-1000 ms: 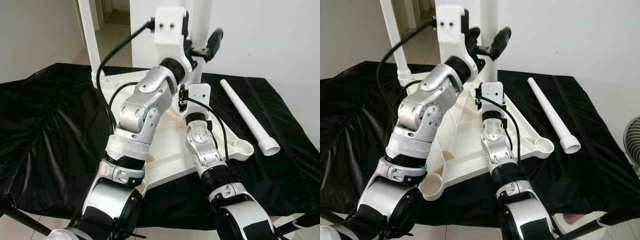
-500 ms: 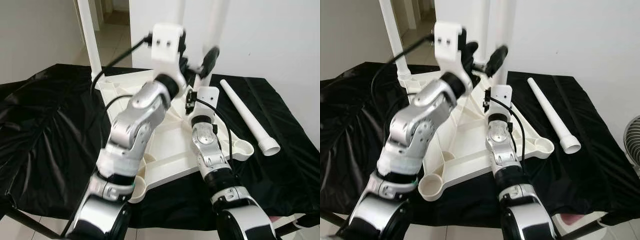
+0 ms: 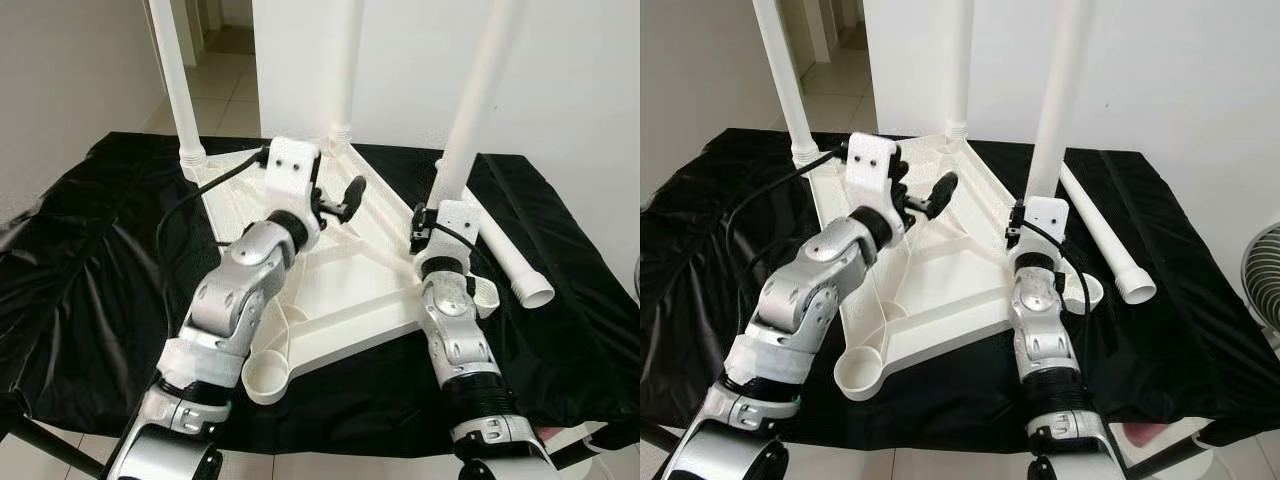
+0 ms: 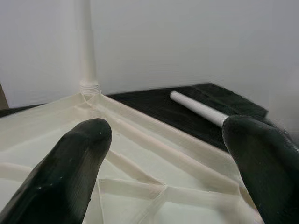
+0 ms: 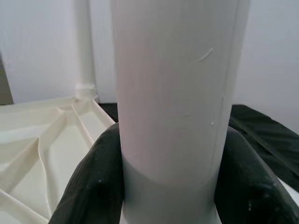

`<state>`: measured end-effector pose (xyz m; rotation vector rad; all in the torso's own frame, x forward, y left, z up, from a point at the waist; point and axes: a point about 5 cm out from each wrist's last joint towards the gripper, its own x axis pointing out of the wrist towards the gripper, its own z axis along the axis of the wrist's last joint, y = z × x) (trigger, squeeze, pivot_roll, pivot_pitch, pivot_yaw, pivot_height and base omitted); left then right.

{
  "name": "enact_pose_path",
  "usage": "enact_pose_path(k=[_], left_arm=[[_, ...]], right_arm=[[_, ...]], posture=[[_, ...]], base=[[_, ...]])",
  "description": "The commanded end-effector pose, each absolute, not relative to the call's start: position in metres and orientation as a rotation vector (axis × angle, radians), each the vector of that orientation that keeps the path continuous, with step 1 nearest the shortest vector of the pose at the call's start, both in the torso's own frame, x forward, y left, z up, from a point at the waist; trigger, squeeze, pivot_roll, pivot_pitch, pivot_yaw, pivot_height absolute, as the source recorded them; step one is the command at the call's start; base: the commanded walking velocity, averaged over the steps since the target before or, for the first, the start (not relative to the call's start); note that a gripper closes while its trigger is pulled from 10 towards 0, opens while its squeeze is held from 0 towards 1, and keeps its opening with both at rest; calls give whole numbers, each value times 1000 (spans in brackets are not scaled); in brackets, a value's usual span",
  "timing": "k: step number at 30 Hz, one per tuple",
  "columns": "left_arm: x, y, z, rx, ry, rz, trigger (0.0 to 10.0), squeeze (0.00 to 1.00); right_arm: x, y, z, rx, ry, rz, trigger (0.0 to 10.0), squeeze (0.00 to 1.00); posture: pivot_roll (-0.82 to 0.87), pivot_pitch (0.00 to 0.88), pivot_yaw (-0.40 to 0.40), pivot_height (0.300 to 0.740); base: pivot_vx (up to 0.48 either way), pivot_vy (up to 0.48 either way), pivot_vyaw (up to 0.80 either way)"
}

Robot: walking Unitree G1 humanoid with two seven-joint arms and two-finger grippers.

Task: Building children table

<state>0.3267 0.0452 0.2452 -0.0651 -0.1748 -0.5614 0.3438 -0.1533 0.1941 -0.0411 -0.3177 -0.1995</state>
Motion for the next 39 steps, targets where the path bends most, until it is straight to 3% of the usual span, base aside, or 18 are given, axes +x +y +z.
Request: enact_pose_path(k=[1, 5, 18, 24, 39], left_arm=[[323, 39, 235, -19, -150, -677, 10000, 0], [318, 34, 216, 46, -87, -690, 10000, 0], [312, 32, 204, 79, -69, -723, 10000, 0], [306, 19, 190, 145, -53, -803, 10000, 0], [292, -35, 160, 202, 76, -997, 10000, 0]], right_arm=[[341, -162, 196, -42, -320, -227, 10000, 0], [325, -178, 189, -65, -290, -264, 10000, 0], [309, -194, 181, -109, -256, -297, 10000, 0], [301, -208, 179, -135, -237, -342, 10000, 0], [304, -206, 189, -110, -258, -349, 10000, 0]], posture=[[-18, 0, 29, 740], [-13, 19, 36, 740], [-27, 31, 43, 740], [-51, 20, 60, 740], [-54, 23, 63, 740]], base=[[0, 0, 0], [0, 0, 0], [0, 0, 0], [0, 0, 0], [0, 0, 0]])
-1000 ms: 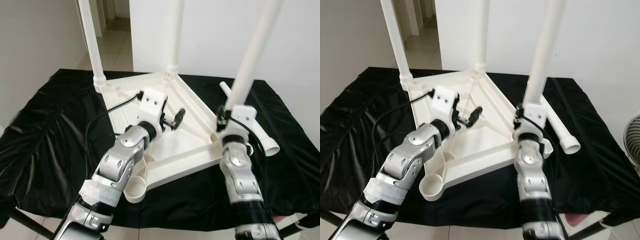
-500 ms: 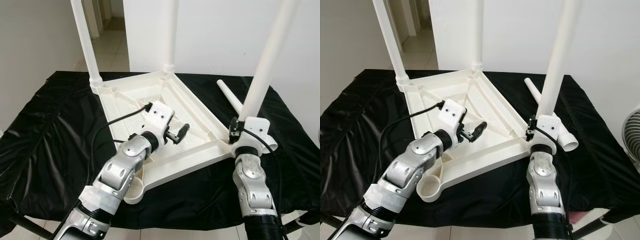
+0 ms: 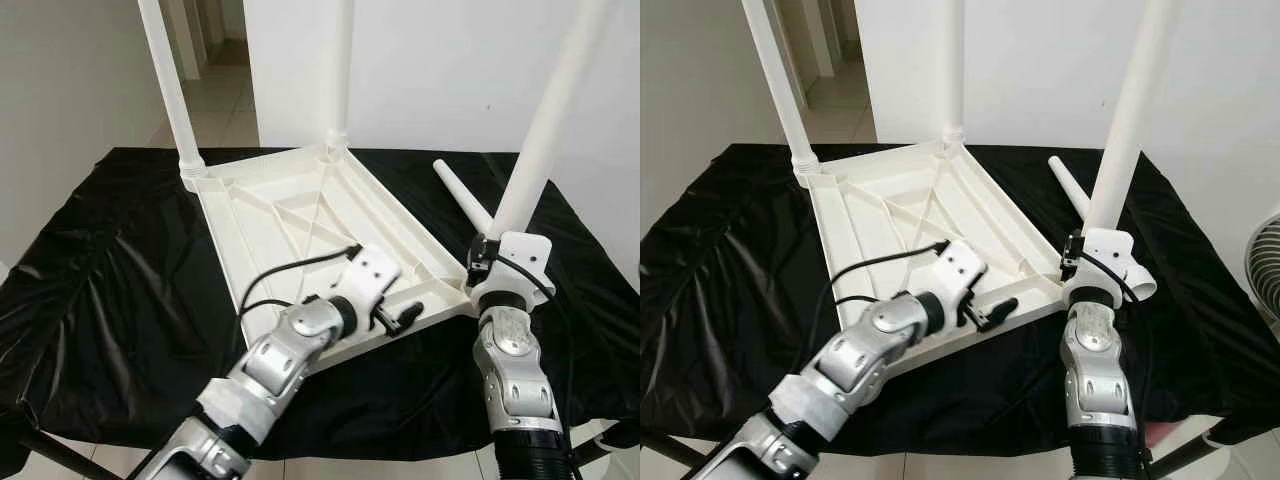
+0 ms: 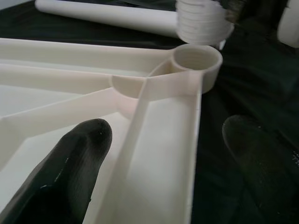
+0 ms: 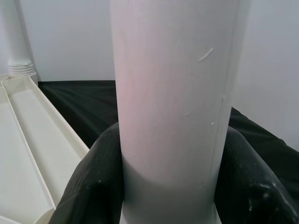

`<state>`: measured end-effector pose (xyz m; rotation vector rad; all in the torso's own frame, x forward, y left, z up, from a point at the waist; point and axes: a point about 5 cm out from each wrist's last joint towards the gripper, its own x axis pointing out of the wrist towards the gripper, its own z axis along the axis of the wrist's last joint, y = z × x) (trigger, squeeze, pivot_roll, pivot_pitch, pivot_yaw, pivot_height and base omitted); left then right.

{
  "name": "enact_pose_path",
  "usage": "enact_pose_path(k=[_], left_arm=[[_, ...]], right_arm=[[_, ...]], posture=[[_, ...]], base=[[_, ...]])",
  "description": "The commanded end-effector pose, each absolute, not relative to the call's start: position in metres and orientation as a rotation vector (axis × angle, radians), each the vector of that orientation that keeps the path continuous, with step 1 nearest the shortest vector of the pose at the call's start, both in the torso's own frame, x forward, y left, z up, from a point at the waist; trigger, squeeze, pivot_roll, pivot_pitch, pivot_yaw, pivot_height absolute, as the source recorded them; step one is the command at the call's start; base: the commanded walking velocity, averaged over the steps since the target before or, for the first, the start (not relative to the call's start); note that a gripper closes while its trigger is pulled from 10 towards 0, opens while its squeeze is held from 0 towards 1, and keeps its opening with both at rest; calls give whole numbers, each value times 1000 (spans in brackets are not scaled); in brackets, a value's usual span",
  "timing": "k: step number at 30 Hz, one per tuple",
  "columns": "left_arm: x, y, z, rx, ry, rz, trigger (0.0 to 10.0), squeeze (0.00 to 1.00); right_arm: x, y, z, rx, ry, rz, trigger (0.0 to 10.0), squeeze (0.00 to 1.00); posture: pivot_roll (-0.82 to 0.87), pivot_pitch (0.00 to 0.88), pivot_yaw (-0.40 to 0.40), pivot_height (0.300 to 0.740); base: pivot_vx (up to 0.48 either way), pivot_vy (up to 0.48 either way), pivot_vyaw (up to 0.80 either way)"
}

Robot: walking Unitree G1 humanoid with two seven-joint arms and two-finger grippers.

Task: Building children table

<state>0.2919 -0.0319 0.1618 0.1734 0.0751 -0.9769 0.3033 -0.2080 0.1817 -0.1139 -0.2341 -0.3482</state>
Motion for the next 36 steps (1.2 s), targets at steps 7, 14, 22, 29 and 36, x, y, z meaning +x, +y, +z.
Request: enact_pose_path(k=[7, 14, 22, 29, 36], left_arm=[[282, -48, 148, 253, 134, -1082, 10000, 0], [281, -55, 128, 292, 236, -1094, 10000, 0], [299, -50, 122, 296, 298, -987, 5098, 0], [307, -40, 126, 317, 269, -986, 0, 0], [311, -20, 131, 373, 226, -1038, 0, 0]], right_arm=[[303, -209, 190, -118, -257, -362, 10000, 0], [300, -209, 189, -123, -254, -367, 10000, 0], [299, -208, 188, -120, -248, -369, 10000, 0], [300, -206, 186, -122, -241, -365, 10000, 0], [302, -205, 184, -131, -235, -355, 10000, 0]], posture=[[-65, 23, 71, 740], [-76, 23, 79, 740], [-87, 11, 89, 740], [-82, 1, 89, 740], [-75, 0, 85, 740]], base=[[0, 0, 0], [0, 0, 0], [0, 0, 0], [0, 0, 0], [0, 0, 0]])
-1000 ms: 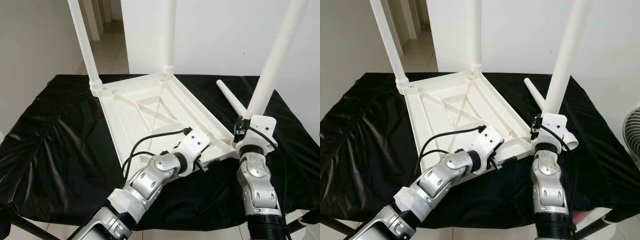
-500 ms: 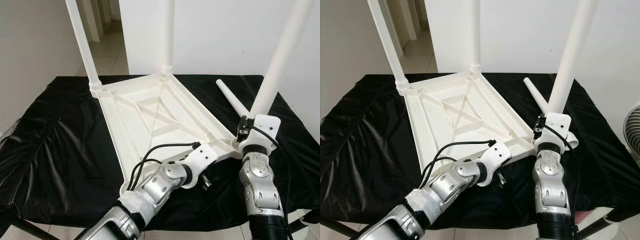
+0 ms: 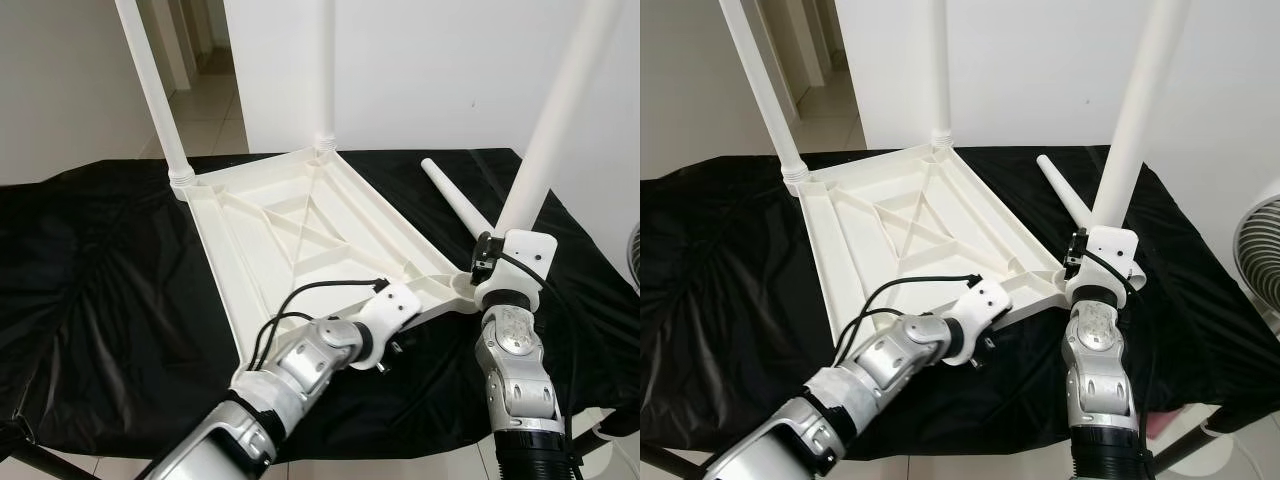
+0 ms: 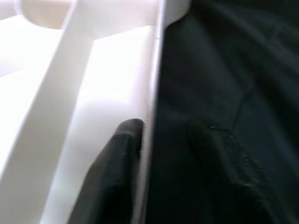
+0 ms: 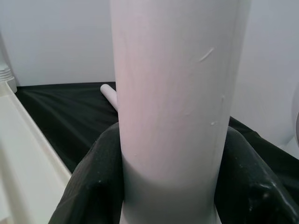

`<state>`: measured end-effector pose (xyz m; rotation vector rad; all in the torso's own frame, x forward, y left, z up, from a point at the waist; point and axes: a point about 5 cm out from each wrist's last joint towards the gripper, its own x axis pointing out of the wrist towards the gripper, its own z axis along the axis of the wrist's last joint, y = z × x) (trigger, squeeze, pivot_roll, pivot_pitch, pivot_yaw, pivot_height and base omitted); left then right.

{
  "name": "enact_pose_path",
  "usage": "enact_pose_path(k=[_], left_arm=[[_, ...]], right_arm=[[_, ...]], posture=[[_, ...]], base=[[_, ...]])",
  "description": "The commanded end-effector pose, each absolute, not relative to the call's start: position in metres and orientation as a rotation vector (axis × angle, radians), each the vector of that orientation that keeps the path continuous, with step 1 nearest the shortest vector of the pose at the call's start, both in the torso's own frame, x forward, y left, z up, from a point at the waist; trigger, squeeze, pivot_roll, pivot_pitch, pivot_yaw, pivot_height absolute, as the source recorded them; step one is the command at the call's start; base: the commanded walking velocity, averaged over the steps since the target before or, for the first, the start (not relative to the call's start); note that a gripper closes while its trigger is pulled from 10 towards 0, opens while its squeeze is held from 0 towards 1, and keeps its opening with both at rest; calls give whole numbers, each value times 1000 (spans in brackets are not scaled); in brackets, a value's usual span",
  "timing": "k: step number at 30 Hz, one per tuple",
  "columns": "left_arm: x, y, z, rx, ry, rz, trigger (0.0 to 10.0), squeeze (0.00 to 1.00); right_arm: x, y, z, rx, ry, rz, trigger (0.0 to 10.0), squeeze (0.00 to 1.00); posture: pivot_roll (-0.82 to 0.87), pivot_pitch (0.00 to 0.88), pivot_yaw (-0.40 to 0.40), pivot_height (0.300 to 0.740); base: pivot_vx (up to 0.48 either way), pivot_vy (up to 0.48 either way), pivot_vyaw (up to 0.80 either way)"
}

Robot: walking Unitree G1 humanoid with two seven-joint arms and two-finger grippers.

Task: Building children table

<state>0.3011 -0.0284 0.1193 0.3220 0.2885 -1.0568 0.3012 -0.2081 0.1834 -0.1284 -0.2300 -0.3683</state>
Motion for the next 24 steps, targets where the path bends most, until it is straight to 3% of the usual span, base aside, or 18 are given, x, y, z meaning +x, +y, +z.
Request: enact_pose_path(k=[1, 14, 15, 16, 17, 18, 20, 21, 22, 24], left_arm=[[308, -13, 133, 375, 220, -1069, 0, 0], [285, 25, 129, 421, 233, -1178, 0, 0], [284, 26, 130, 422, 231, -1178, 1373, 0], [283, 25, 131, 425, 219, -1180, 6471, 0], [283, 25, 131, 425, 219, -1180, 6471, 0], [283, 24, 133, 429, 200, -1183, 10000, 0], [283, 23, 134, 430, 188, -1185, 10000, 0], [283, 21, 137, 409, 179, -1191, 10000, 455], [283, 20, 141, 385, 177, -1201, 10000, 1000], [282, 19, 145, 370, 171, -1225, 10000, 1000]], right_arm=[[303, -205, 184, -132, -233, -353, 10000, 0], [308, -199, 181, -132, -225, -328, 10000, 0], [309, -199, 181, -132, -224, -324, 10000, 0], [309, -198, 181, -132, -223, -321, 10000, 0], [309, -198, 181, -132, -223, -321, 10000, 0], [310, -197, 181, -132, -222, -318, 10000, 0], [310, -197, 181, -131, -222, -313, 10000, 0], [311, -195, 181, -130, -220, -305, 10000, 0], [312, -194, 181, -128, -218, -296, 10000, 0], [312, -191, 180, -132, -216, -281, 10000, 0]], posture=[[-75, 0, 85, 740], [-50, 0, 73, 740], [-47, 0, 71, 740], [-46, 0, 69, 740], [-46, 0, 69, 740], [-45, 0, 68, 740], [-45, 0, 68, 740], [-44, 0, 62, 740], [-43, 0, 57, 740], [-42, 0, 54, 740]], base=[[0, 0, 0], [0, 0, 0], [0, 0, 0], [0, 0, 0], [0, 0, 0], [0, 0, 0], [0, 0, 0], [0, 0, 0], [0, 0, 0], [0, 0, 0]])
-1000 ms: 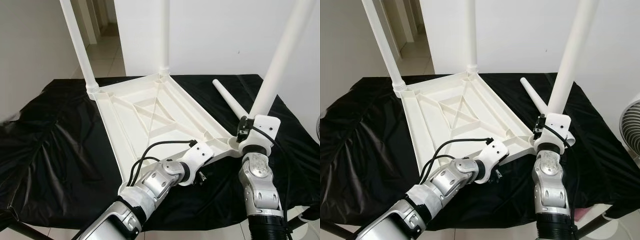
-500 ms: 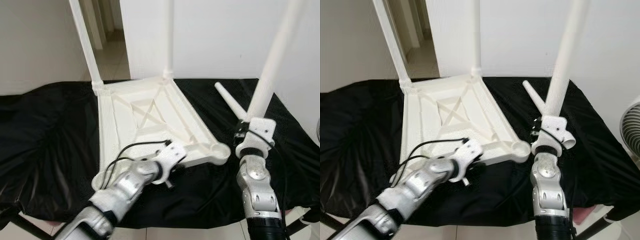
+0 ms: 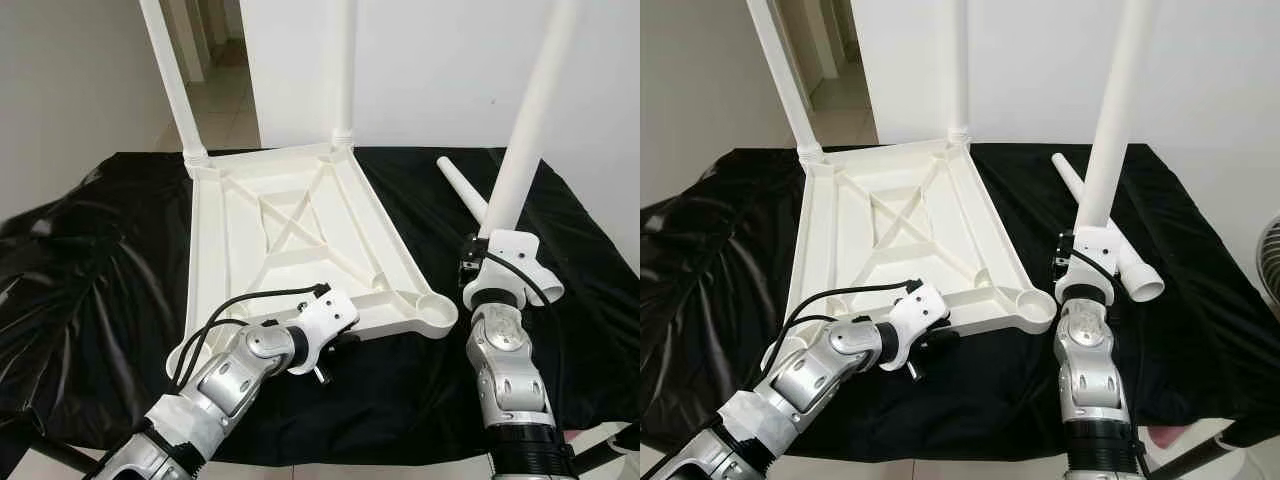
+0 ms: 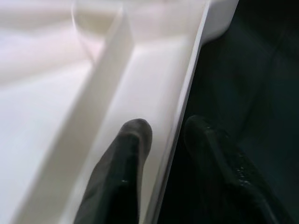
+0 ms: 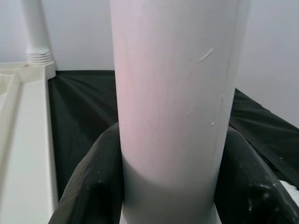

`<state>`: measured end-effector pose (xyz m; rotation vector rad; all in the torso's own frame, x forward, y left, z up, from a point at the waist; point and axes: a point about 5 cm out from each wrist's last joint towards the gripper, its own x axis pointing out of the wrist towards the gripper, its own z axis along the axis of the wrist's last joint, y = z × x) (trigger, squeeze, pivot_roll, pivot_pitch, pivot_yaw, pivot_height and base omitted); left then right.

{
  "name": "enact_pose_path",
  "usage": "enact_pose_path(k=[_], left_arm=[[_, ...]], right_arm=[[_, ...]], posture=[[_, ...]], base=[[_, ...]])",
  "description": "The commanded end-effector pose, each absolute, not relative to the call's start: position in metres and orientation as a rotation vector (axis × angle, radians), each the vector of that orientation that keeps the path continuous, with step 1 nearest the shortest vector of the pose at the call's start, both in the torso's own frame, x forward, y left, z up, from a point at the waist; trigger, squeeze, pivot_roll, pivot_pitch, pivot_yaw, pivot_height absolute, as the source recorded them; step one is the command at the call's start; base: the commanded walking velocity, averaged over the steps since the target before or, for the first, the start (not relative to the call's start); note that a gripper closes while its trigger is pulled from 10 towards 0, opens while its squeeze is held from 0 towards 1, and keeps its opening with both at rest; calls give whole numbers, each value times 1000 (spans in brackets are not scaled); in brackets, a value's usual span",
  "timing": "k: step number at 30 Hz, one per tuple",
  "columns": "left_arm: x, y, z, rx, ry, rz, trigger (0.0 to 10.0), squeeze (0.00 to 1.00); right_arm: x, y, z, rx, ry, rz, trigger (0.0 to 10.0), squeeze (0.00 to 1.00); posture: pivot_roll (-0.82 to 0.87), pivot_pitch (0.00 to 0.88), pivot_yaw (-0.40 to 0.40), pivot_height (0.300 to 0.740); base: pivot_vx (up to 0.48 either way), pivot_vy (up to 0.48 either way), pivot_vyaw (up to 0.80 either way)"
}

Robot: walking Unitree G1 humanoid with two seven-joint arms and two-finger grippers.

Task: Building children table

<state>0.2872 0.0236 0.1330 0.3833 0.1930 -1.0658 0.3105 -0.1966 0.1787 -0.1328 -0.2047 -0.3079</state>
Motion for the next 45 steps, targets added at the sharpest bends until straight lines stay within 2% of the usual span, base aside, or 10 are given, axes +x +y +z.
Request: enact_pose_path(k=[1, 4, 5, 11, 14, 25, 32, 37, 45], left_arm=[[282, 19, 145, 370, 171, -1225, 10000, 1000], [280, 17, 156, 378, 135, -1252, 10000, 1000], [279, 17, 159, 385, 123, -1258, 10000, 0], [280, 16, 175, 304, 76, -1247, 10000, 0], [289, 18, 185, 210, 24, -1136, 10000, 0], [309, 32, 187, 133, -17, -885, 10000, 0], [307, 40, 176, 166, -3, -873, 10000, 0], [299, 47, 160, 256, 19, -918, 10000, 0], [295, 49, 160, 231, 17, -938, 10000, 0]], right_arm=[[312, -191, 180, -132, -216, -281, 10000, 0], [314, -186, 178, -132, -207, -234, 10000, 0], [314, -184, 178, -134, -205, -222, 10000, 0], [313, -178, 174, -130, -201, -163, 10000, 0], [309, -174, 171, -125, -202, -130, 10000, 0], [302, -165, 152, -114, -160, -52, 10000, 0], [301, -163, 151, -105, -164, -27, 10000, 0], [294, -161, 146, -96, -174, 25, 10000, 0], [282, -169, 132, -110, -139, 9, 10000, 0]], posture=[[-42, 0, 54, 740], [-41, 0, 49, 740], [-41, 0, 46, 740], [-36, 0, 41, 740], [-34, 0, 39, 740], [-25, 3, 29, 740], [-22, 6, 26, 740], [-20, 17, 23, 740], [-24, 23, 26, 740]], base=[[0, 0, 0], [0, 0, 0], [0, 0, 0], [0, 0, 0], [0, 0, 0], [0, 0, 0], [0, 0, 0], [0, 0, 0], [0, 0, 0]])
